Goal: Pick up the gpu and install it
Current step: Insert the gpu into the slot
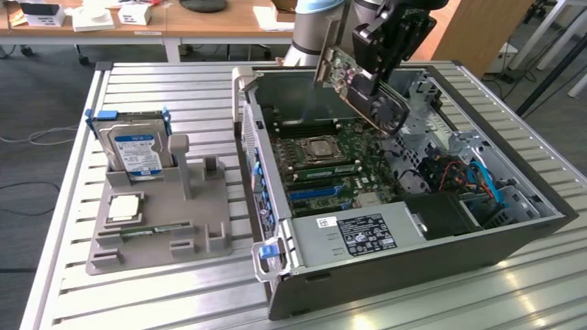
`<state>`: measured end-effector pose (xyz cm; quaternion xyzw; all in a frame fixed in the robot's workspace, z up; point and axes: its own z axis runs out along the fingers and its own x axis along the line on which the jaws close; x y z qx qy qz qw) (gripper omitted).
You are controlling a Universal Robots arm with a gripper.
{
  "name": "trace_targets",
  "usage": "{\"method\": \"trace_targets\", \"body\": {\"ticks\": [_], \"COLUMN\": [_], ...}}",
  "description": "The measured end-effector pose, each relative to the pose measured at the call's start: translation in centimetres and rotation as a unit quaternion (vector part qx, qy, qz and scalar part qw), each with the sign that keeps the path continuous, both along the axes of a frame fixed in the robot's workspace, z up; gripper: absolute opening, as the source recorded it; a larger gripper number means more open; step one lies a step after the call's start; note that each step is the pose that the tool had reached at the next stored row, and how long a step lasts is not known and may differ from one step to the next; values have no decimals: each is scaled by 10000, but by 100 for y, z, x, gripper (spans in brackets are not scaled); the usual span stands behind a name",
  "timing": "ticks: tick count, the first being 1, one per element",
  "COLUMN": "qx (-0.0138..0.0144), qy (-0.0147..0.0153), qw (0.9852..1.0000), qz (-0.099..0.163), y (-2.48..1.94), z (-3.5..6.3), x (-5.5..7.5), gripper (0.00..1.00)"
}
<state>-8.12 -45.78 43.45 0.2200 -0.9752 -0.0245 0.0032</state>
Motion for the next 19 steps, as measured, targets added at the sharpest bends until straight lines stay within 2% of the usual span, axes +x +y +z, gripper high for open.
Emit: {"method": "trace_targets", "body": {"ticks": [5, 9, 14, 19], "qx": [0, 0, 0, 0], "qy": [0, 0, 0, 0], "qw": [9990, 9966, 9918, 9851], "qz": [455, 822, 1274, 1719], "y": [0, 0, 0, 0], "z": [-2, -4, -5, -7], "x": [0, 0, 0, 0], "gripper": [27, 27, 27, 27]}}
